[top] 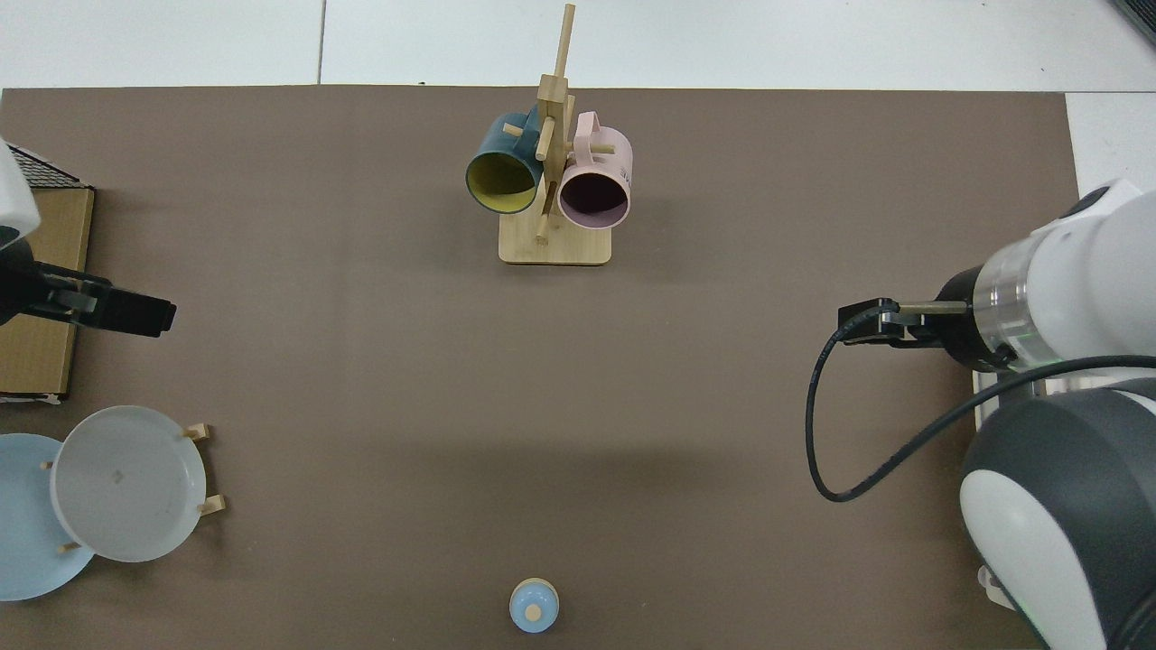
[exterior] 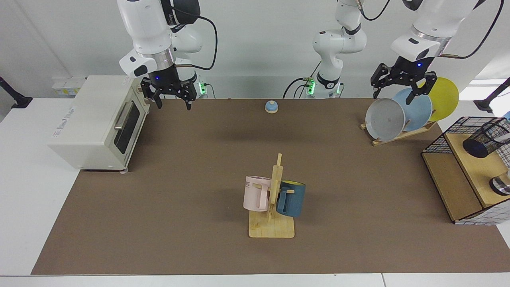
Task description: Put markers into pen holder
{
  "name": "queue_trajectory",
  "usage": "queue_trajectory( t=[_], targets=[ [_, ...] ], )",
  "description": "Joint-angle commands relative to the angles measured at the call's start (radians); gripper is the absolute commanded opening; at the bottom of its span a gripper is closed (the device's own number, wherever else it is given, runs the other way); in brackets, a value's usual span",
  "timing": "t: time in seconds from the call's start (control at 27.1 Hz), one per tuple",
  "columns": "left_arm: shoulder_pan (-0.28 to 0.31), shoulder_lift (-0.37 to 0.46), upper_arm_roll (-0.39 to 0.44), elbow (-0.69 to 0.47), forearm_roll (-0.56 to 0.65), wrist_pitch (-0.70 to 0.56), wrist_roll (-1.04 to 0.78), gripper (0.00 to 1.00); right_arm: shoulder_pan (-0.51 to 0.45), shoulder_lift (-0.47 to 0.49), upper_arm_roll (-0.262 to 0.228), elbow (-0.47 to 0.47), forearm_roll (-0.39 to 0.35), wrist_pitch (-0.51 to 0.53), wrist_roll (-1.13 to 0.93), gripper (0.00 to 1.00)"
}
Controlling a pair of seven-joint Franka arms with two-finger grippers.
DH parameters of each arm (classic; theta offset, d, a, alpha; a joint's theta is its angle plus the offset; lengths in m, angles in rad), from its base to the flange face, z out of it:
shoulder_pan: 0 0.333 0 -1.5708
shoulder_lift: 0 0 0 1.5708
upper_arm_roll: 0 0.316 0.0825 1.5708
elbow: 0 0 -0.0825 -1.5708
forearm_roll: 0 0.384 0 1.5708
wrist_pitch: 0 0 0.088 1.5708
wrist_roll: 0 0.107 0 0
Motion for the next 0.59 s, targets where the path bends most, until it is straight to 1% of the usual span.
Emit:
queue_trajectory(
  t=[0.0, 0.18, 0.55],
  targets=[
    [0.006, -0.002, -0.002, 0.015, -0.007, -0.029, -0.001, 1.00, -0.015, -0.006, 0.007, 0.000, 0.018, -0.008, -0.012, 0.99],
    [0.014, -0.002, 0.010, 0.017, -0.003, -0.029, -0.001, 1.00, -0.015, -0.006, 0.007, 0.000, 0.018, -0.008, -0.012, 0.99],
    [0.011, -0.004, 0.012, 0.017, -0.003, -0.029, -0.001, 1.00, -0.015, -0.006, 0.007, 0.000, 0.018, -0.008, -0.012, 0.99]
  ],
)
